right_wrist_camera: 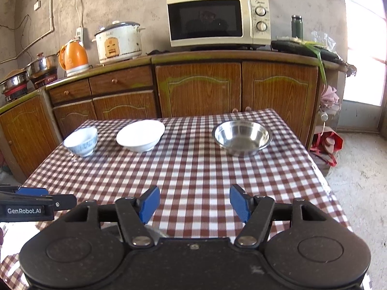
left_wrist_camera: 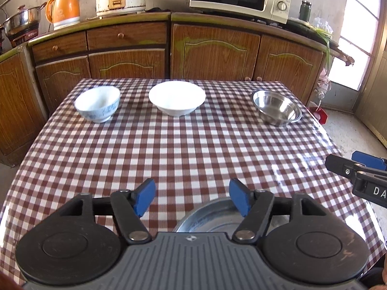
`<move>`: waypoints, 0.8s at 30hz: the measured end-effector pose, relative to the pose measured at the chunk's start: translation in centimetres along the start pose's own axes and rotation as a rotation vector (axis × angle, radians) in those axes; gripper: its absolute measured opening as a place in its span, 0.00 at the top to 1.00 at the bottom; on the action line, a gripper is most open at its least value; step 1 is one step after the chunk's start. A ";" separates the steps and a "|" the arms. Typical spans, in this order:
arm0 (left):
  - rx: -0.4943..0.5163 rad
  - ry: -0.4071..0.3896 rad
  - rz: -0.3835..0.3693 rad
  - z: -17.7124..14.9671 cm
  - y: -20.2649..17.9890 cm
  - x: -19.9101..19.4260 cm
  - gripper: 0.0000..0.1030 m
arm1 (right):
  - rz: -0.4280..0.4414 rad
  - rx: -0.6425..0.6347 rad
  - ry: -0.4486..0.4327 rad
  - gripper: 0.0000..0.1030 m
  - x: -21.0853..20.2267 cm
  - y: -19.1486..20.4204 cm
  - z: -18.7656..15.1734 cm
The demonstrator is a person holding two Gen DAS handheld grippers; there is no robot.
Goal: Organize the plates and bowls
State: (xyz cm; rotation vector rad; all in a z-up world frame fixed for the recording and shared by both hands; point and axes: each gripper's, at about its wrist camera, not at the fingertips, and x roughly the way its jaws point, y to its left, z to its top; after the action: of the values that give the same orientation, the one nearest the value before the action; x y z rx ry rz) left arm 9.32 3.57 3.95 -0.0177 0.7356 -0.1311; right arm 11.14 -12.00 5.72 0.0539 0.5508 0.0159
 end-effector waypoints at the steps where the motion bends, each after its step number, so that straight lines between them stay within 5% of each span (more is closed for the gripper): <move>1: -0.002 -0.002 -0.002 0.2 -0.1 0.0 0.29 | 0.001 0.000 -0.005 0.25 0.0 -0.1 0.2; 24: 0.031 -0.012 -0.029 2.7 -2.2 0.6 0.21 | -0.010 0.041 -0.037 0.23 0.5 -3.1 2.3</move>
State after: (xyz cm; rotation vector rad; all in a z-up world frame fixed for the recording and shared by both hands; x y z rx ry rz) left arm 11.33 1.21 5.67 0.0009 0.7215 -0.1698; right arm 12.79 -15.19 7.28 0.0910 0.5147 -0.0065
